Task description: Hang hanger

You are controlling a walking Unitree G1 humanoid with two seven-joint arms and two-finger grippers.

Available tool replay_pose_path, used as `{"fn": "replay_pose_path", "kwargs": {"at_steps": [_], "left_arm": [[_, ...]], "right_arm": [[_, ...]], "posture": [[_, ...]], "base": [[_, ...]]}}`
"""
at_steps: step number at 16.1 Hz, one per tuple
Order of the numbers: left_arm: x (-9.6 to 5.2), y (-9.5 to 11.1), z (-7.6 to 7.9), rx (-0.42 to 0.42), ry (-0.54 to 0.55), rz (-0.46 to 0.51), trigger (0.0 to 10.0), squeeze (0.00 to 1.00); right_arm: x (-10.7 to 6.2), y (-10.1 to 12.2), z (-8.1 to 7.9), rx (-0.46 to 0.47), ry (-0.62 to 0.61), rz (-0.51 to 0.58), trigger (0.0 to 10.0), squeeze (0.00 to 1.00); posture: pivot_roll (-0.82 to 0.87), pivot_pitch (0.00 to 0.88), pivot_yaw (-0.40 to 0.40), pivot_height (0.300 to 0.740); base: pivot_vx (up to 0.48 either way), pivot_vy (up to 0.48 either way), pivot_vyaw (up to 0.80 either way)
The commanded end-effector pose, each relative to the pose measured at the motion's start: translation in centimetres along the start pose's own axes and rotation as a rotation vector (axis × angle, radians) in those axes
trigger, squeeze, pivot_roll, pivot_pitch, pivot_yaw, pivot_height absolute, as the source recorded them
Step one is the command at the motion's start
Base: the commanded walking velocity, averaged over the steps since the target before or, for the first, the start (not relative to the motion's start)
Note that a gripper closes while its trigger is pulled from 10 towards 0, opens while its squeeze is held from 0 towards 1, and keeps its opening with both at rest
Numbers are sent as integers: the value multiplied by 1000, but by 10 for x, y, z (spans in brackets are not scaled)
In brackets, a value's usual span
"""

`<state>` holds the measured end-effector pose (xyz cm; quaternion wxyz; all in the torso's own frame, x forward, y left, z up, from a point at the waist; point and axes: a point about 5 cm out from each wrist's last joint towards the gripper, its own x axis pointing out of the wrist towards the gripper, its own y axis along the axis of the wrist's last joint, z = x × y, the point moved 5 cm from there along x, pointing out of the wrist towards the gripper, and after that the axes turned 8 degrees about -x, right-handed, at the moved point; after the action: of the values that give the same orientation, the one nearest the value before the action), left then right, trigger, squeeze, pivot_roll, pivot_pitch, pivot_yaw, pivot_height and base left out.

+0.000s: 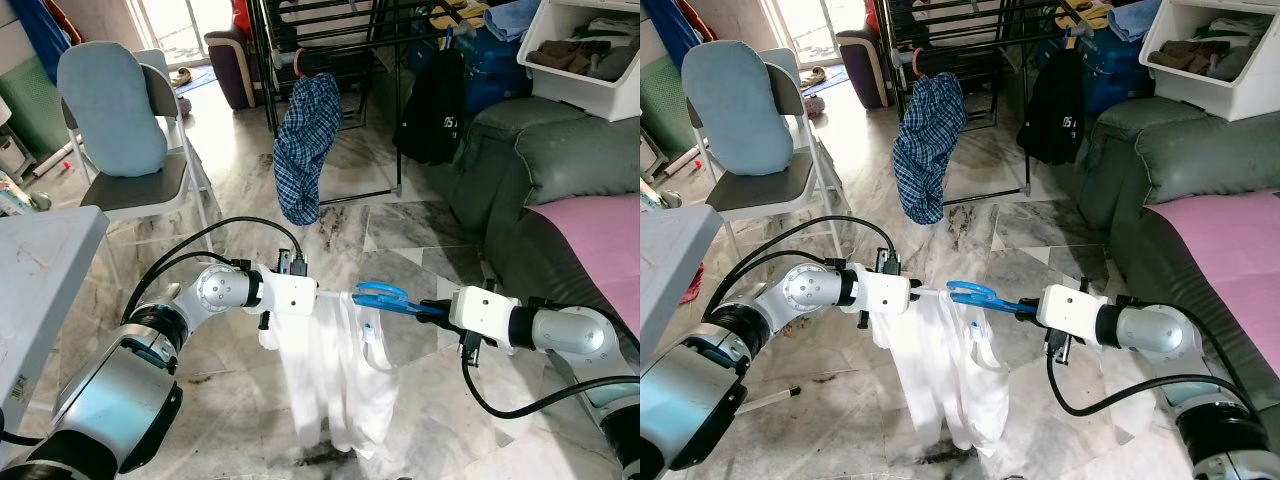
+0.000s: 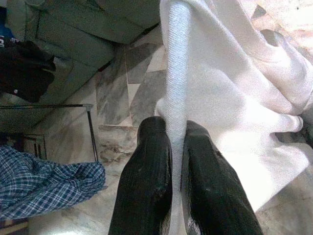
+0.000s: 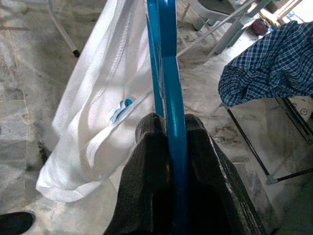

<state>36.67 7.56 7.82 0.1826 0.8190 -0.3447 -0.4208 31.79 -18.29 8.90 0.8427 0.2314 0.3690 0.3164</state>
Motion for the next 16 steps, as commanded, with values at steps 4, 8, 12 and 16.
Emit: {"fn": "replay_pose_path", "kwargs": {"at_steps": [4,8,12,16], "left_arm": [[-5,-6,3,-82,-9,5,0,0],[-17,-22,-1,-177,56,-14,0,0],[-25,-38,15,-243,40,-37,0,0],[-26,-42,17,-271,44,-48,0,0]], "right_arm": [[0,9,28,-64,-106,20,10000,1000],[-11,-33,67,-35,-345,-248,10000,1000],[-6,-22,81,-54,-382,-205,10000,1000],[7,-2,54,-56,-167,-55,10000,1000]], "posture": [[-211,0,117,740],[-198,0,109,740],[-193,0,99,740],[-190,0,95,740]], "base": [[0,0,0],[0,0,0],[0,0,0],[0,0,0]]}}
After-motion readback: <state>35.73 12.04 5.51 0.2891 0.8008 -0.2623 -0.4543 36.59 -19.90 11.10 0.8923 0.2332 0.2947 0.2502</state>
